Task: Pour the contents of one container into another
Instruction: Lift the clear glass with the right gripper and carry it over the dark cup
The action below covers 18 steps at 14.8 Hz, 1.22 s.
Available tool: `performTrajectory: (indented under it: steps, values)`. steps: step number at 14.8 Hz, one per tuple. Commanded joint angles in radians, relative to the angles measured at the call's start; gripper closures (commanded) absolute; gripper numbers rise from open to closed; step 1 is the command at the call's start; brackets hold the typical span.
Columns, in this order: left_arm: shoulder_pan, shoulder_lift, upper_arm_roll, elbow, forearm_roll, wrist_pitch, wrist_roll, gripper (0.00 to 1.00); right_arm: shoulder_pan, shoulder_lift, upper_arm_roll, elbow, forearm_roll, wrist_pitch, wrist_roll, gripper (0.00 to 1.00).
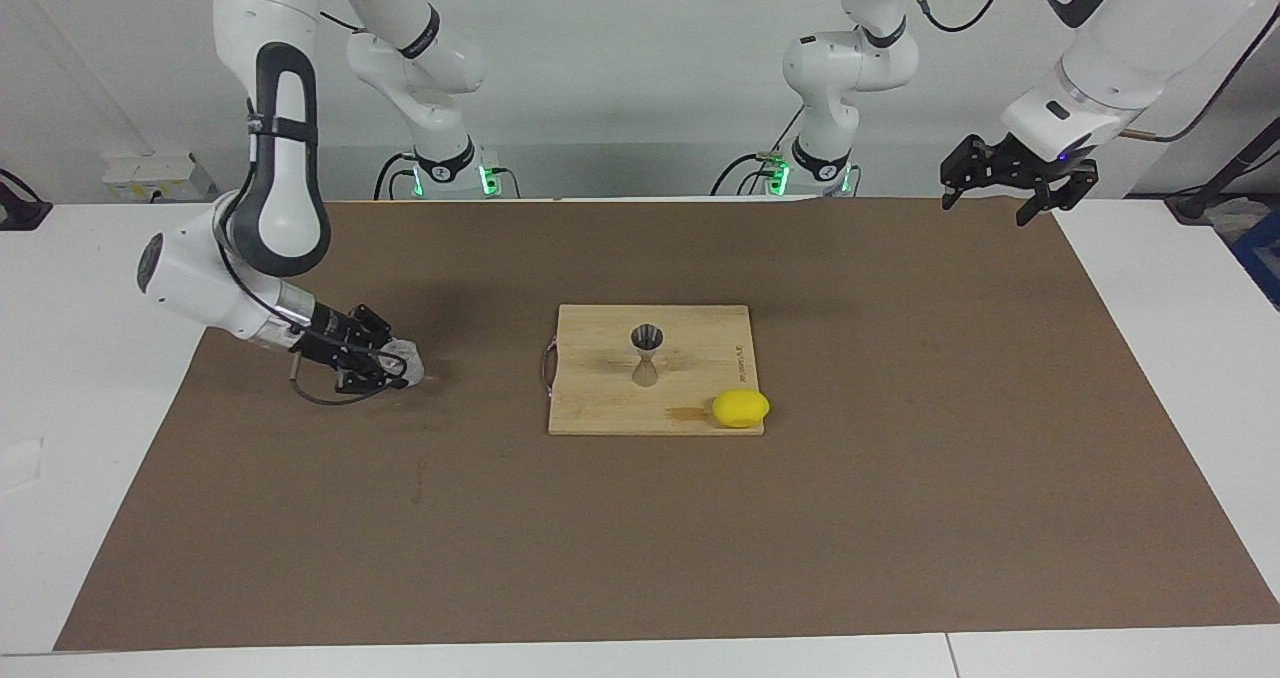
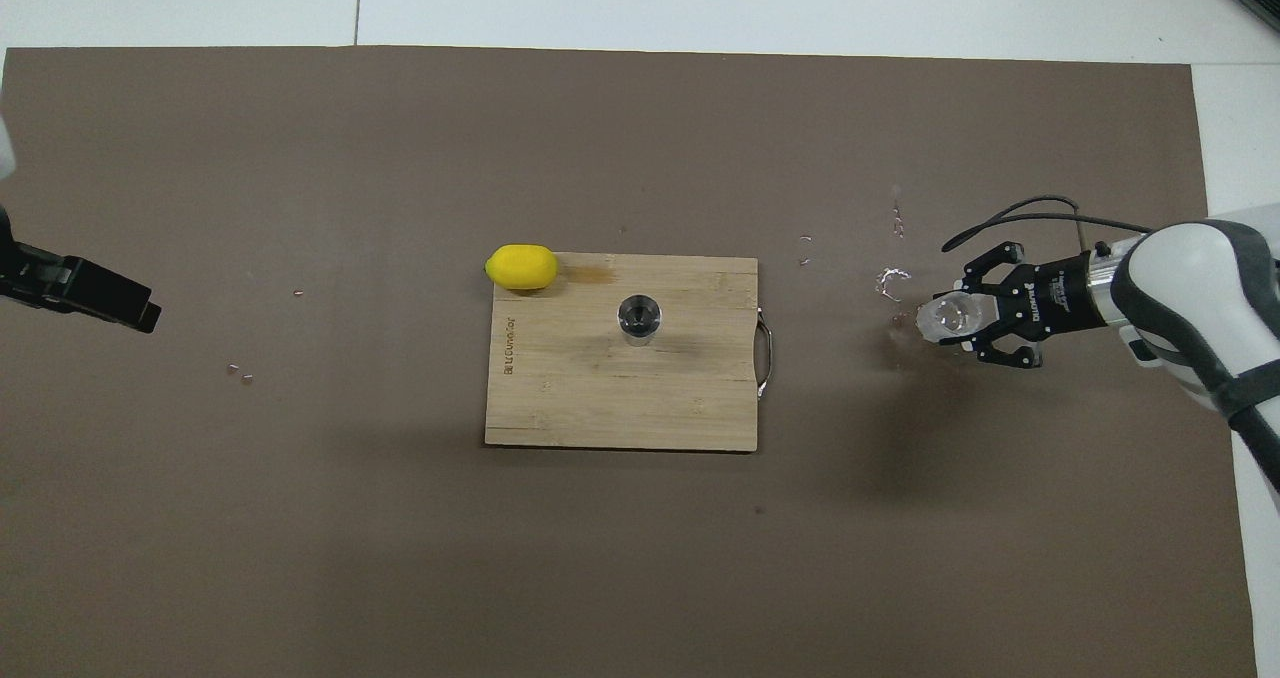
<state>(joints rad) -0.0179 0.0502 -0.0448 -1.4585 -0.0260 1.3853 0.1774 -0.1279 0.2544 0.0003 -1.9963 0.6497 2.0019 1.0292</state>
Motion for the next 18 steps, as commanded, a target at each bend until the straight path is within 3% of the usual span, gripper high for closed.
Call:
performTrajectory:
  steps: [1,7,11,15,18]
  values:
    - [-0.002,-0.029,-0.007,-0.04,0.023,0.043,-0.085,0.0,0.086,-0.029,-0.005,-0.003,0.01,0.012,0.112,0.87]
    - [-0.002,-0.024,-0.007,-0.031,0.023,0.052,-0.085,0.0,0.309,-0.014,-0.005,0.062,-0.09,0.127,0.466,0.86]
    - [0.001,-0.053,-0.003,-0.019,0.023,0.002,-0.087,0.0,0.384,0.006,-0.005,0.125,-0.175,0.141,0.607,0.86]
    - [0.001,-0.104,-0.003,-0.106,0.024,0.017,-0.09,0.0,0.464,0.035,-0.005,0.214,-0.248,0.137,0.73,0.86]
    - [0.013,-0.116,-0.003,-0.114,0.024,0.011,-0.088,0.0,0.525,0.066,-0.005,0.301,-0.364,0.123,0.824,0.86]
